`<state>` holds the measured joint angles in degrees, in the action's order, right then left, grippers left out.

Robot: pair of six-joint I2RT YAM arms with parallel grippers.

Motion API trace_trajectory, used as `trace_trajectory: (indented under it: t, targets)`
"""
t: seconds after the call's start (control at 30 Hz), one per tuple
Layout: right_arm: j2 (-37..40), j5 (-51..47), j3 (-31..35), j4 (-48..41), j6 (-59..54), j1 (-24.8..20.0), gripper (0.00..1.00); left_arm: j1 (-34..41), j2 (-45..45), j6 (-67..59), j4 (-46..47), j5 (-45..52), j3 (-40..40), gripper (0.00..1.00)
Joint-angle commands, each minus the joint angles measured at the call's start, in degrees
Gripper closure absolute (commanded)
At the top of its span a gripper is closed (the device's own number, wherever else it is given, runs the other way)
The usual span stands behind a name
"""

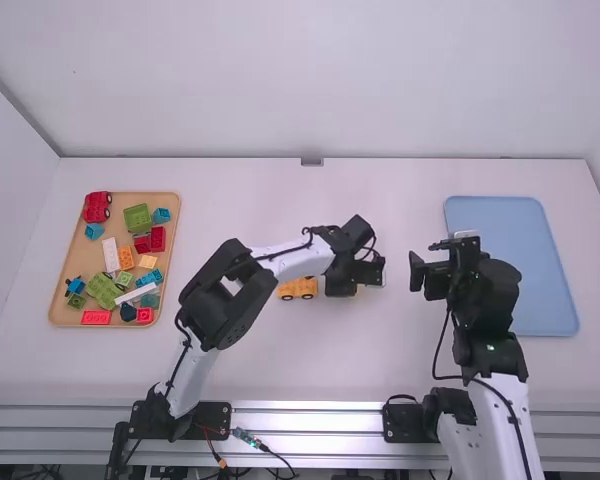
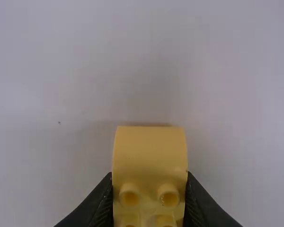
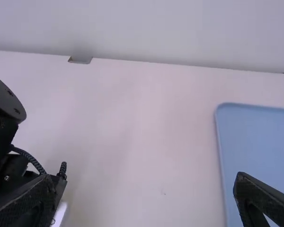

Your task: Assemble lego blocks to make yellow taxi

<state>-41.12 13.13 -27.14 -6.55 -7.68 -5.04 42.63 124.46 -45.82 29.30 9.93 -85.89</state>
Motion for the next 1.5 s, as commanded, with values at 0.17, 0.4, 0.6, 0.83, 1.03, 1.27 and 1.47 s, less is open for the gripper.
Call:
trace_trajectory:
  t: [0.17,0.4,0.6,0.83,1.03,1.27,1.47]
  targets:
    - [-3.38,0.17,-0.87,1.66,0.11,0.24,0.01,0.11,0.75,0.14,0.04,0.82,0.68,0.43]
    - [-3.36,1.09,-0.87,1.81,-1.55,0.28,0.01,-0.02,0.40,0.51,1.19,-2.16,-1.33,0.01]
    - [-4.48,8.98,-0.87,2.38,-7.43,0.24,0.01,-1.86,-5.44,0.23,4.84,-1.13,-2.80,0.01]
    - [-15.84,26.53,-0.87,5.81,-21.68,0.28,0.01,-11.58,-18.62,-9.19,6.79,13.49,4.63,0.01]
    - [-24.74,34.95,-0.87,8.31,-30.86,0.63,0.01,-18.71,-26.25,-11.46,-0.47,17.97,17.40,0.01]
    - [-34.84,29.46,-0.85,17.75,-31.47,5.49,0.01,-21.66,-29.70,-20.01,-14.24,20.01,31.30,0.01]
    - [-38.70,27.98,-0.85,22.93,-31.30,6.25,0.01,-21.18,-29.70,-14.35,-23.50,15.37,36.94,0.01]
